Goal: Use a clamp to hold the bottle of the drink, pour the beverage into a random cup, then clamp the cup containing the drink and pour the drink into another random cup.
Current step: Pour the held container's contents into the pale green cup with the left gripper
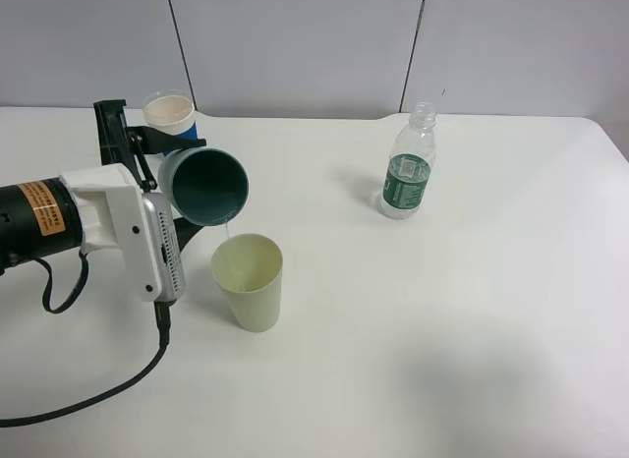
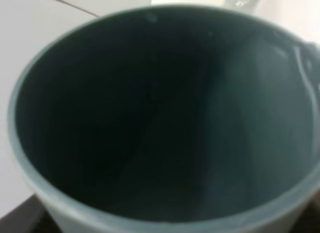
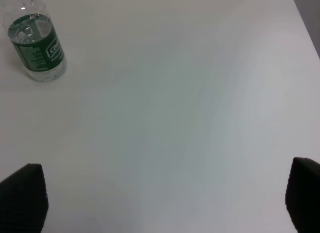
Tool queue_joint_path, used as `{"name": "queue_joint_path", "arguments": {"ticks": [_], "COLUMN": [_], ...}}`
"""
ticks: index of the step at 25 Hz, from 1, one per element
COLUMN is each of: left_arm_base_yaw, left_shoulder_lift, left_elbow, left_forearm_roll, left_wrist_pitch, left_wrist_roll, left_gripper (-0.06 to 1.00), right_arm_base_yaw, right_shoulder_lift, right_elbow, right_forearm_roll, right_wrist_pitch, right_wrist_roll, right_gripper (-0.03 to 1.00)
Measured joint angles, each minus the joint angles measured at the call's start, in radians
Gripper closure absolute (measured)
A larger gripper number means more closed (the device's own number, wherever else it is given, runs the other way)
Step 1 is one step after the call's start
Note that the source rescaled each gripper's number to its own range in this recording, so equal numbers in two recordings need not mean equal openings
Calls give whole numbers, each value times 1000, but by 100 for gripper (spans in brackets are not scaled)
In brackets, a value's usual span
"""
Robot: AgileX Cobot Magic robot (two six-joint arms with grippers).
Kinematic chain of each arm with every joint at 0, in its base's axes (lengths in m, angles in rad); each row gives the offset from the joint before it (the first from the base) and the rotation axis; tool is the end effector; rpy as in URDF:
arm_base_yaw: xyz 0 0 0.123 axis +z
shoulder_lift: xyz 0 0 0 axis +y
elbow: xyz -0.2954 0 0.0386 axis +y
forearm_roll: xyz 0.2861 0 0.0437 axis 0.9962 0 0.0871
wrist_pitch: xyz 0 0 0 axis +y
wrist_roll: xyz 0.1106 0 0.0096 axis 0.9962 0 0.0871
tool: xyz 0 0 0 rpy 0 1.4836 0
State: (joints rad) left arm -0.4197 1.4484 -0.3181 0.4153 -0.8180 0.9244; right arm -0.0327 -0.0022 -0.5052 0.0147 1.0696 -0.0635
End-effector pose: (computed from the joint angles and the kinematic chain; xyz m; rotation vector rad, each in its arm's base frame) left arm 0.2296 -0.1382 0.1524 1.4758 1.0948 0.2863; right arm 0.0321 0.0004 0.2873 -0.0323 2.0457 -0.0425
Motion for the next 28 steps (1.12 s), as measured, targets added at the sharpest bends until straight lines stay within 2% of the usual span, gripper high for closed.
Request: {"name": "queue_joint_path", "arguments": {"ticks": [8, 17, 28], "left_arm_base_yaw": [0, 0, 0], "left_shoulder_lift": [0, 0, 0], "left_elbow": [0, 0, 0], "left_forearm_roll": [-25, -31, -106], "left_wrist_pitch": [-1, -1, -29], "left_wrist_roll": [84, 96, 175], "left_gripper": [93, 93, 93], "right_arm_base_yaw": [0, 0, 0], "right_shoulder_lift": [0, 0, 0], "right_elbow": [0, 0, 0], "right_forearm_roll": [0, 0, 0], "right_wrist_pitch": [0, 0, 0], "right_wrist_roll": [0, 0, 0], "right_gripper": [-3, -3, -3]}}
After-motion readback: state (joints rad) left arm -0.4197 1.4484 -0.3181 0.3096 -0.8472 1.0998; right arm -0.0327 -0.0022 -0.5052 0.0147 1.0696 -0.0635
